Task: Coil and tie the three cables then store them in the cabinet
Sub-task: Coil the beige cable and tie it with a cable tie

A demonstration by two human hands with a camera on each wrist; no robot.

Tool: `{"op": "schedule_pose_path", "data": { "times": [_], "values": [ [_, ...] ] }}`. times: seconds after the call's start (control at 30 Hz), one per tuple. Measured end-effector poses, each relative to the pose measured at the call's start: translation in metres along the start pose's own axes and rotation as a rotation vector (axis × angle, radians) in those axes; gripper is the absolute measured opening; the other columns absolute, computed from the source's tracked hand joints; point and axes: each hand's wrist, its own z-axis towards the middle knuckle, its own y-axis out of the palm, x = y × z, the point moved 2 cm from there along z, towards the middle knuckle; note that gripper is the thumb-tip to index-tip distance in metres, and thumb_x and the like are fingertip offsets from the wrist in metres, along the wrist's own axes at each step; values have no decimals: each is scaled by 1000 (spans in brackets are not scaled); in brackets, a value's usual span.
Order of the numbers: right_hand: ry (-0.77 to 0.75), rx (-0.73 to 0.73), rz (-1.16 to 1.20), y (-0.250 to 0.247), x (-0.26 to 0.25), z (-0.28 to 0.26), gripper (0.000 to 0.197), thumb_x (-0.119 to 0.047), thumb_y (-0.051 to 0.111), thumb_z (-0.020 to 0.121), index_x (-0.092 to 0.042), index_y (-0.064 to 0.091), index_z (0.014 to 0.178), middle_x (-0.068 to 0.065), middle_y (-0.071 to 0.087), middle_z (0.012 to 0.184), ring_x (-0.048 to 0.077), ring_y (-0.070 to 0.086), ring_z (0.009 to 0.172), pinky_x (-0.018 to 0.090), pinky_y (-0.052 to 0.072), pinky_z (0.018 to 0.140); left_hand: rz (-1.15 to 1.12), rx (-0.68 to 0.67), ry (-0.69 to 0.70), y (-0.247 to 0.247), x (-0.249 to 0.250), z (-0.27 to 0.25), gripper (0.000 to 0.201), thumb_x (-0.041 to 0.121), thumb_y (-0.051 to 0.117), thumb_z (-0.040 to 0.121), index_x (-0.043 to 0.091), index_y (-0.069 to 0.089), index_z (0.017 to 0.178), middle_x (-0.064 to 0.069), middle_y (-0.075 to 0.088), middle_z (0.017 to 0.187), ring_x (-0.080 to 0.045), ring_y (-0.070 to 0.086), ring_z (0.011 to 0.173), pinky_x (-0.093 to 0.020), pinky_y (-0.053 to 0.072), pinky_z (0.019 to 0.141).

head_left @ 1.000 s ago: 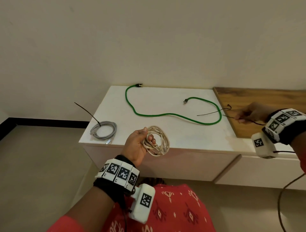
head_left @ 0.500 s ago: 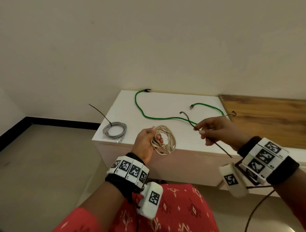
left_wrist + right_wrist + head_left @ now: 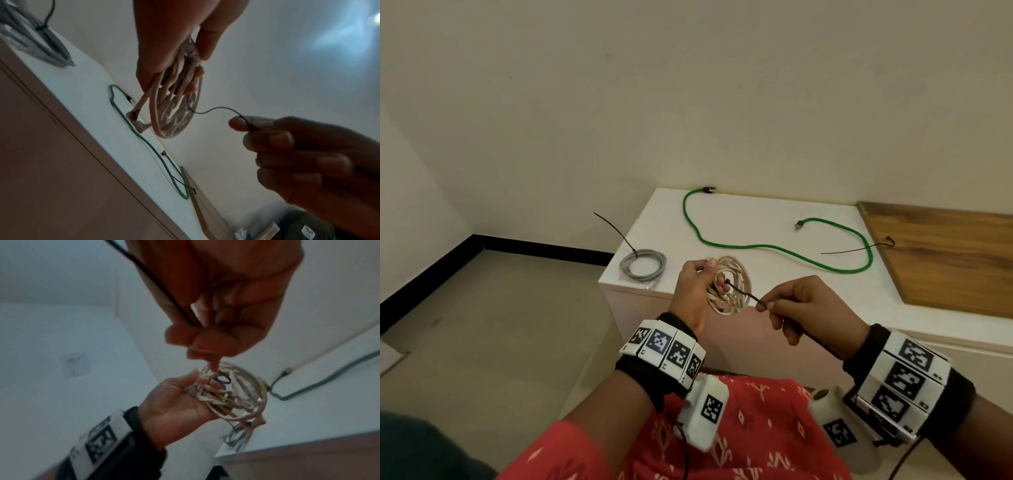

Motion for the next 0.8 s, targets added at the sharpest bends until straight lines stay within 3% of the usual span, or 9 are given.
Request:
{"op": "schedule_pose_path", "data": {
  "times": [0.13, 0.3, 0.47, 0.57, 0.67, 0.8],
  "values": [
    [68, 56, 222, 8, 1, 0, 21, 8, 43, 87, 9, 64, 83, 8, 55, 50, 8, 43, 27, 17, 38, 33, 89, -5, 37, 5, -2, -3, 8, 16, 40, 96, 9, 43, 94, -5, 50, 63, -15, 48, 58, -30, 44, 64],
    [76, 107, 342, 15, 7, 3, 23, 6, 43, 90, 0, 64, 81, 4, 56, 50, 8, 45, 30, 17, 40, 36, 124, -55, 55, 11, -4, -9, 15, 17, 40, 96, 5, 40, 105, -4, 51, 64, -10, 52, 55, -24, 46, 59],
    [67, 105, 400, 18, 16, 5, 24, 3, 42, 92, -5, 61, 80, 8, 55, 59, 8, 48, 35, 18, 44, 40, 38, -98, -10, 14, -10, -10, 26, 20, 41, 96, 2, 41, 115, -4, 54, 64, -11, 55, 54, -27, 46, 63],
    [72, 100, 436, 21, 19, 5, 21, 2, 43, 92, -4, 59, 82, 8, 56, 59, 8, 50, 36, 19, 47, 42, 38, -162, -13, 16, -9, -12, 27, 20, 38, 97, -2, 50, 108, -9, 54, 69, -12, 57, 54, -26, 50, 61],
    [60, 77, 442, 24, 20, 3, 17, 2, 44, 92, -4, 58, 85, 6, 58, 57, 9, 52, 39, 20, 49, 44, 39, -182, 3, 15, -5, -13, 22, 17, 36, 97, 6, 55, 96, -10, 53, 71, -11, 56, 55, -25, 48, 62],
    [-20, 76, 438, 21, 16, 0, 13, 2, 47, 90, -9, 55, 93, 5, 64, 56, 13, 58, 44, 23, 52, 49, 34, -146, 18, 10, 1, -11, 20, 16, 37, 97, 10, 56, 92, -6, 52, 68, -12, 53, 59, -24, 48, 60]
  ]
}}
